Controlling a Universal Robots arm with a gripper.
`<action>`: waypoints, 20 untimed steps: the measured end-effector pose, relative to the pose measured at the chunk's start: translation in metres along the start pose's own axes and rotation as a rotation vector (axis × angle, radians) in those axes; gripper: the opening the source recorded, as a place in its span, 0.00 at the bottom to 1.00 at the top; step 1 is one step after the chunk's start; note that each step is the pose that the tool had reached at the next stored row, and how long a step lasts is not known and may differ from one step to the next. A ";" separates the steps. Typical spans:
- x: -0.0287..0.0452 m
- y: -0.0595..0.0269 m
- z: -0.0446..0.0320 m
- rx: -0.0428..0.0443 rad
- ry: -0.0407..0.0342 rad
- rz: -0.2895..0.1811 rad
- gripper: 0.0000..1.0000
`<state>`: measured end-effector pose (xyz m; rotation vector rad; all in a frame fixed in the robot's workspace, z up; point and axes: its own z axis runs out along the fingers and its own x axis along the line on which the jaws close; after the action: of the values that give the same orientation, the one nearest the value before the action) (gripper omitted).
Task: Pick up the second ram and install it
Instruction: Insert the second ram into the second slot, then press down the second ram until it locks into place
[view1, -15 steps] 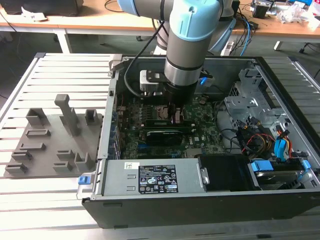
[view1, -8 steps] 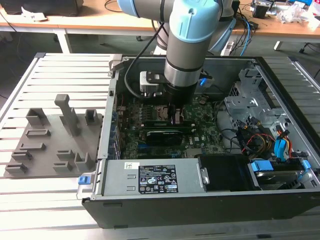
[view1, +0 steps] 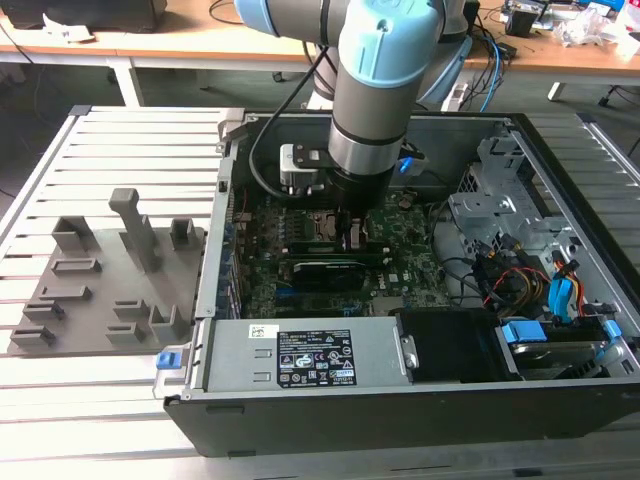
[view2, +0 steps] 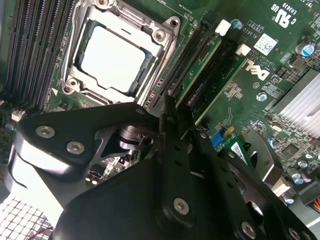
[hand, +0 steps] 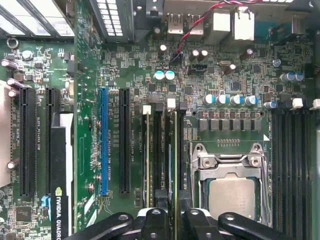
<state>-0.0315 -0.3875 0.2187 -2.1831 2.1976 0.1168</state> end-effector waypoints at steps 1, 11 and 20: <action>0.0000 0.0001 -0.0008 -0.0003 0.0005 0.000 0.22; -0.0097 0.0012 -0.0458 0.0002 0.0102 0.000 0.11; -0.0098 -0.0038 -0.0464 -0.0006 0.0109 0.000 0.11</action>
<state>-0.0265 -0.3816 0.2656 -2.1888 2.2041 0.1059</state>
